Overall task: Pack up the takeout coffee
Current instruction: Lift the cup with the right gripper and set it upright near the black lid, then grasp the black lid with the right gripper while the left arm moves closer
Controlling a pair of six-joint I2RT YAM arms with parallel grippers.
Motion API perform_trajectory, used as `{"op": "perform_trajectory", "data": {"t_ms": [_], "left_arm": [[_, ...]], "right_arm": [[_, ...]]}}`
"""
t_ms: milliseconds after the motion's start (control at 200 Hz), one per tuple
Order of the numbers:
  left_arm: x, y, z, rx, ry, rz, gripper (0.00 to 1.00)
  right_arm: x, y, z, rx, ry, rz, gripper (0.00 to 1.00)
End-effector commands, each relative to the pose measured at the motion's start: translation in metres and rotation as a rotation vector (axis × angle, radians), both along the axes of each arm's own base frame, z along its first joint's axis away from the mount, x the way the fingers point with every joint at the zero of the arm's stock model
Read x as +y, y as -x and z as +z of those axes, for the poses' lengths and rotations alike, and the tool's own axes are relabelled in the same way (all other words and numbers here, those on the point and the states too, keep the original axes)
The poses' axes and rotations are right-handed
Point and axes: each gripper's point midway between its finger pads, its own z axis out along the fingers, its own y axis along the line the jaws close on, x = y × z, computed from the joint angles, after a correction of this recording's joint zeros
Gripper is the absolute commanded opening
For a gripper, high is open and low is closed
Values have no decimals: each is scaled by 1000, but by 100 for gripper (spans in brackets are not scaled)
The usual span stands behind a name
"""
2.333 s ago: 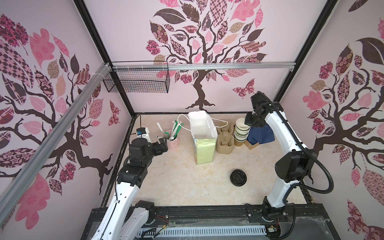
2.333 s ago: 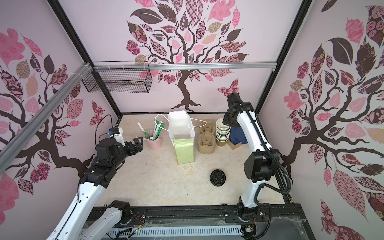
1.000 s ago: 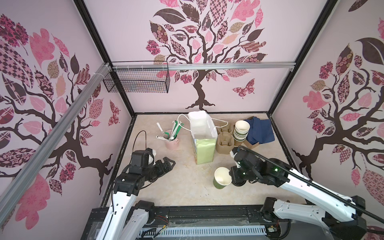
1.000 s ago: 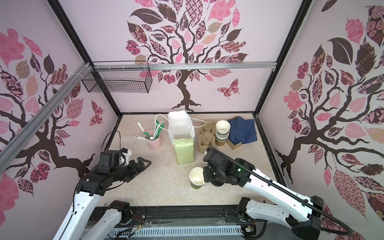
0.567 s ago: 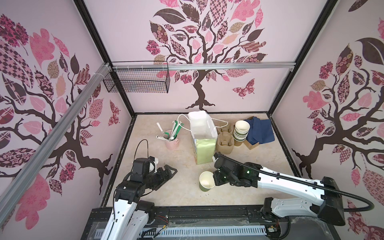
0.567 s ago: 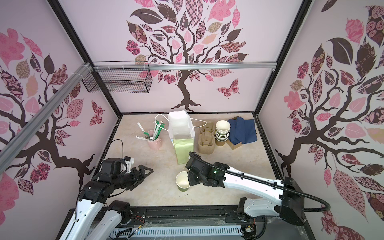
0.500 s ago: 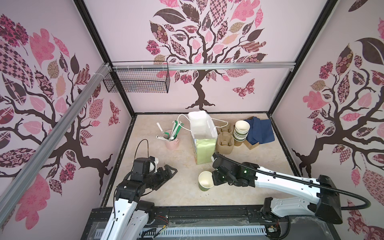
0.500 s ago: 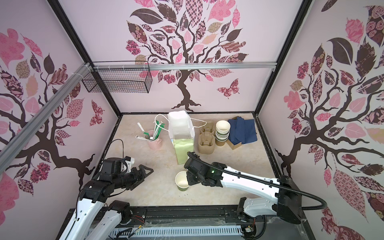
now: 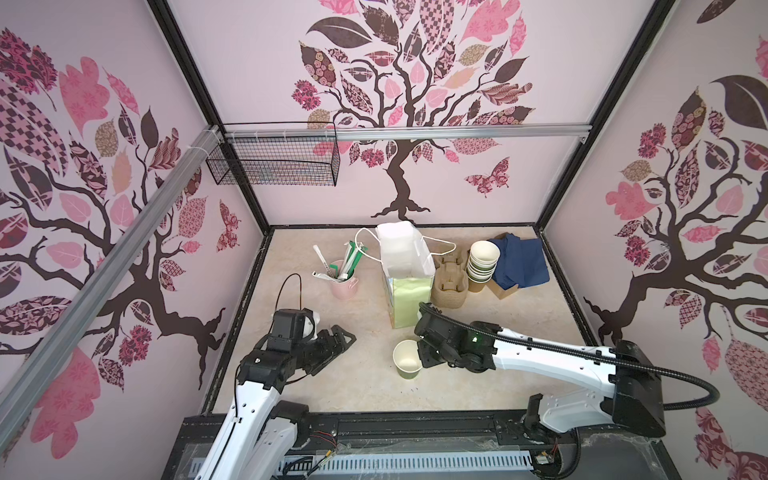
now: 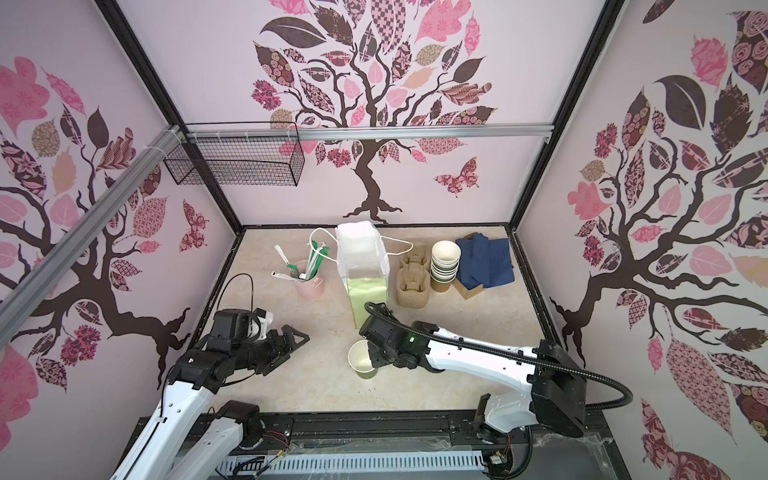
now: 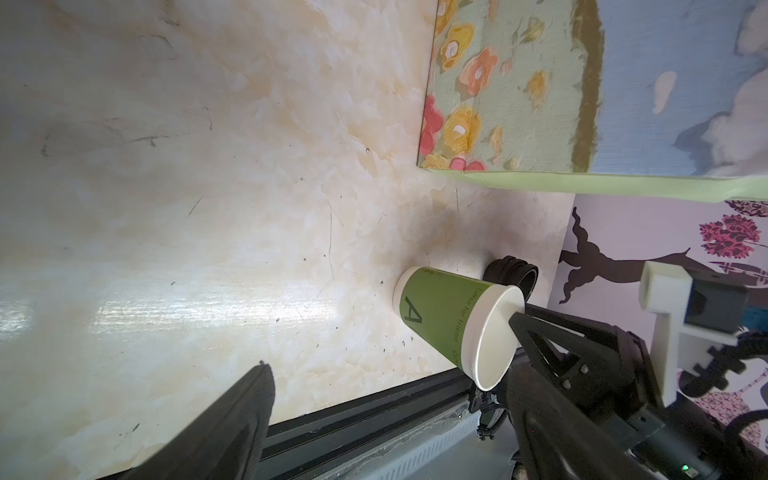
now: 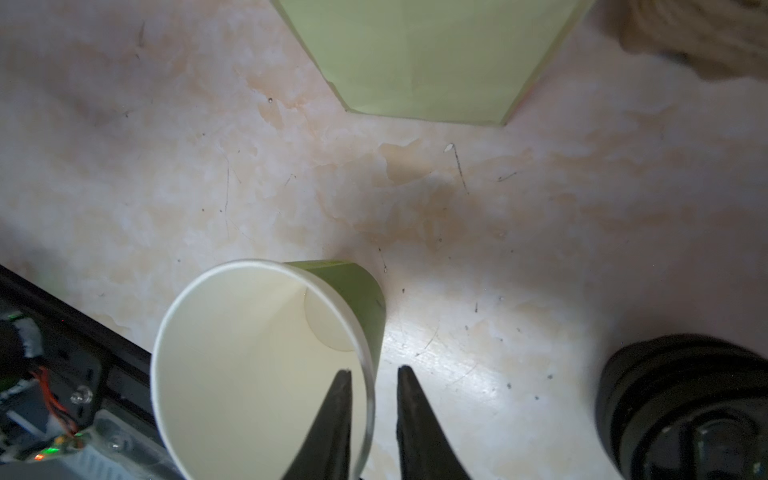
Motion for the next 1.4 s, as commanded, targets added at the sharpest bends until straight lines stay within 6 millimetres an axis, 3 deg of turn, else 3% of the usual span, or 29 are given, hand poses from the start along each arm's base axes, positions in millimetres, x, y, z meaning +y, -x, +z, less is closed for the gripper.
{"op": "perform_trajectory", "data": {"t_ms": [0, 140, 240, 420, 560, 780, 945, 1141, 1396], "left_arm": [[-2, -5, 6, -45, -7, -23, 92], [-4, -6, 8, -41, -1, -36, 92], [-6, -8, 15, -70, -5, -55, 92], [-18, -14, 29, -139, -4, -117, 92], [-39, -15, 23, -149, -27, -175, 92], [-63, -19, 13, -147, -48, -195, 92], [-62, -22, 13, -151, -48, -170, 91], [-60, -21, 12, -153, -57, -161, 91], [-61, -24, 13, -155, -58, -161, 91]], "right_arm": [[3, -4, 28, -37, -41, -20, 36], [-10, -4, 65, -81, -91, -63, 51], [-50, -4, 77, -112, -52, -167, 54], [-155, -2, 42, 13, 40, -443, 56], [-194, -2, 5, 156, 52, -529, 64], [-191, -9, -21, 190, 45, -535, 64], [-207, -7, -31, 218, 124, -650, 54], [-195, 13, -57, 336, 33, -693, 50], [-198, 13, -64, 333, 40, -717, 39]]}}
